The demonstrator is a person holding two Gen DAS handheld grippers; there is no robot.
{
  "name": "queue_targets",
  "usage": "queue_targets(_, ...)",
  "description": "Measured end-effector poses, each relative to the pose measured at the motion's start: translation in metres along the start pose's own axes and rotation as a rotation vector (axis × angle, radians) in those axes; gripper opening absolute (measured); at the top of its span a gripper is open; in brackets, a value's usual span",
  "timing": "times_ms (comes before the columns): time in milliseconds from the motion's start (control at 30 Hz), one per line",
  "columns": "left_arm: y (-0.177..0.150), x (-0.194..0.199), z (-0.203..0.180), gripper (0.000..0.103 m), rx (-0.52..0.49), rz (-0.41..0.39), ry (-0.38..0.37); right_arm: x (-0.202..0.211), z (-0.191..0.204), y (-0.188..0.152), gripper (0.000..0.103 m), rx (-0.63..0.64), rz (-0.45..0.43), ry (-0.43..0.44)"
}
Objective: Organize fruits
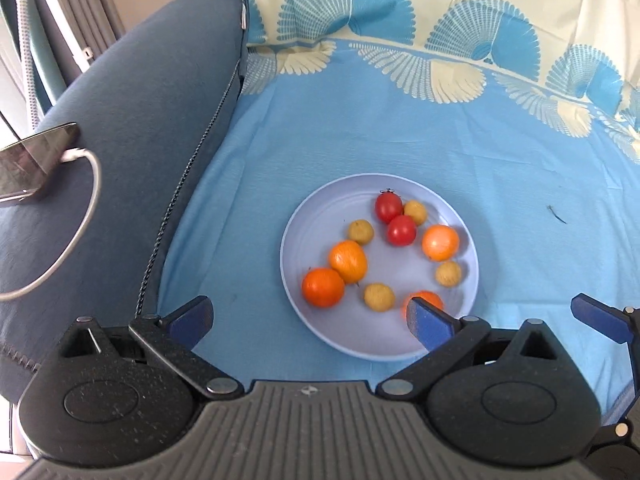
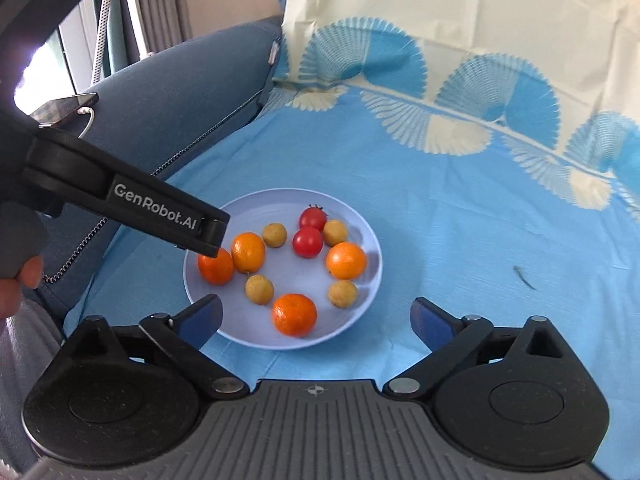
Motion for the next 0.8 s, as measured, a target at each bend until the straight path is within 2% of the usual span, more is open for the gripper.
queue_targets(400, -0.03, 0.049, 0.0, 0.103, -0.009, -0.064, 0.011, 0.051, 0.009, -0.016, 0.102, 0.028, -0.053, -0.072)
queue_targets(567, -0.039, 0.056, -0.005, 0.103, -0.05, -0.075, 0.046, 0.06, 0.007, -0.018, 0.102, 0.026, -0.076, -0.113)
queue_targets(667, -0.043, 0.058, -0.005, 0.103, -0.044, -0.07, 0.032, 0.062, 0.005, -0.019, 0.102, 0.018, -0.081, -0.128)
queue_targets(800, -0.045, 0.059, -0.003, 0.103, -0.033, -0.083, 0.05, 0.066, 0.003, -0.018, 0.102, 0.01, -0.087, -0.135)
Point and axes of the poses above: each gripper's, at about its wrist camera, not at the fingertips, and x roughly against the way its jaws point, z to its left, y to its top, the point moved 5 cm from there along -x, roughly the way its jaws point, and after that the axes turned 3 degrees about y, right-handed, at the moved point
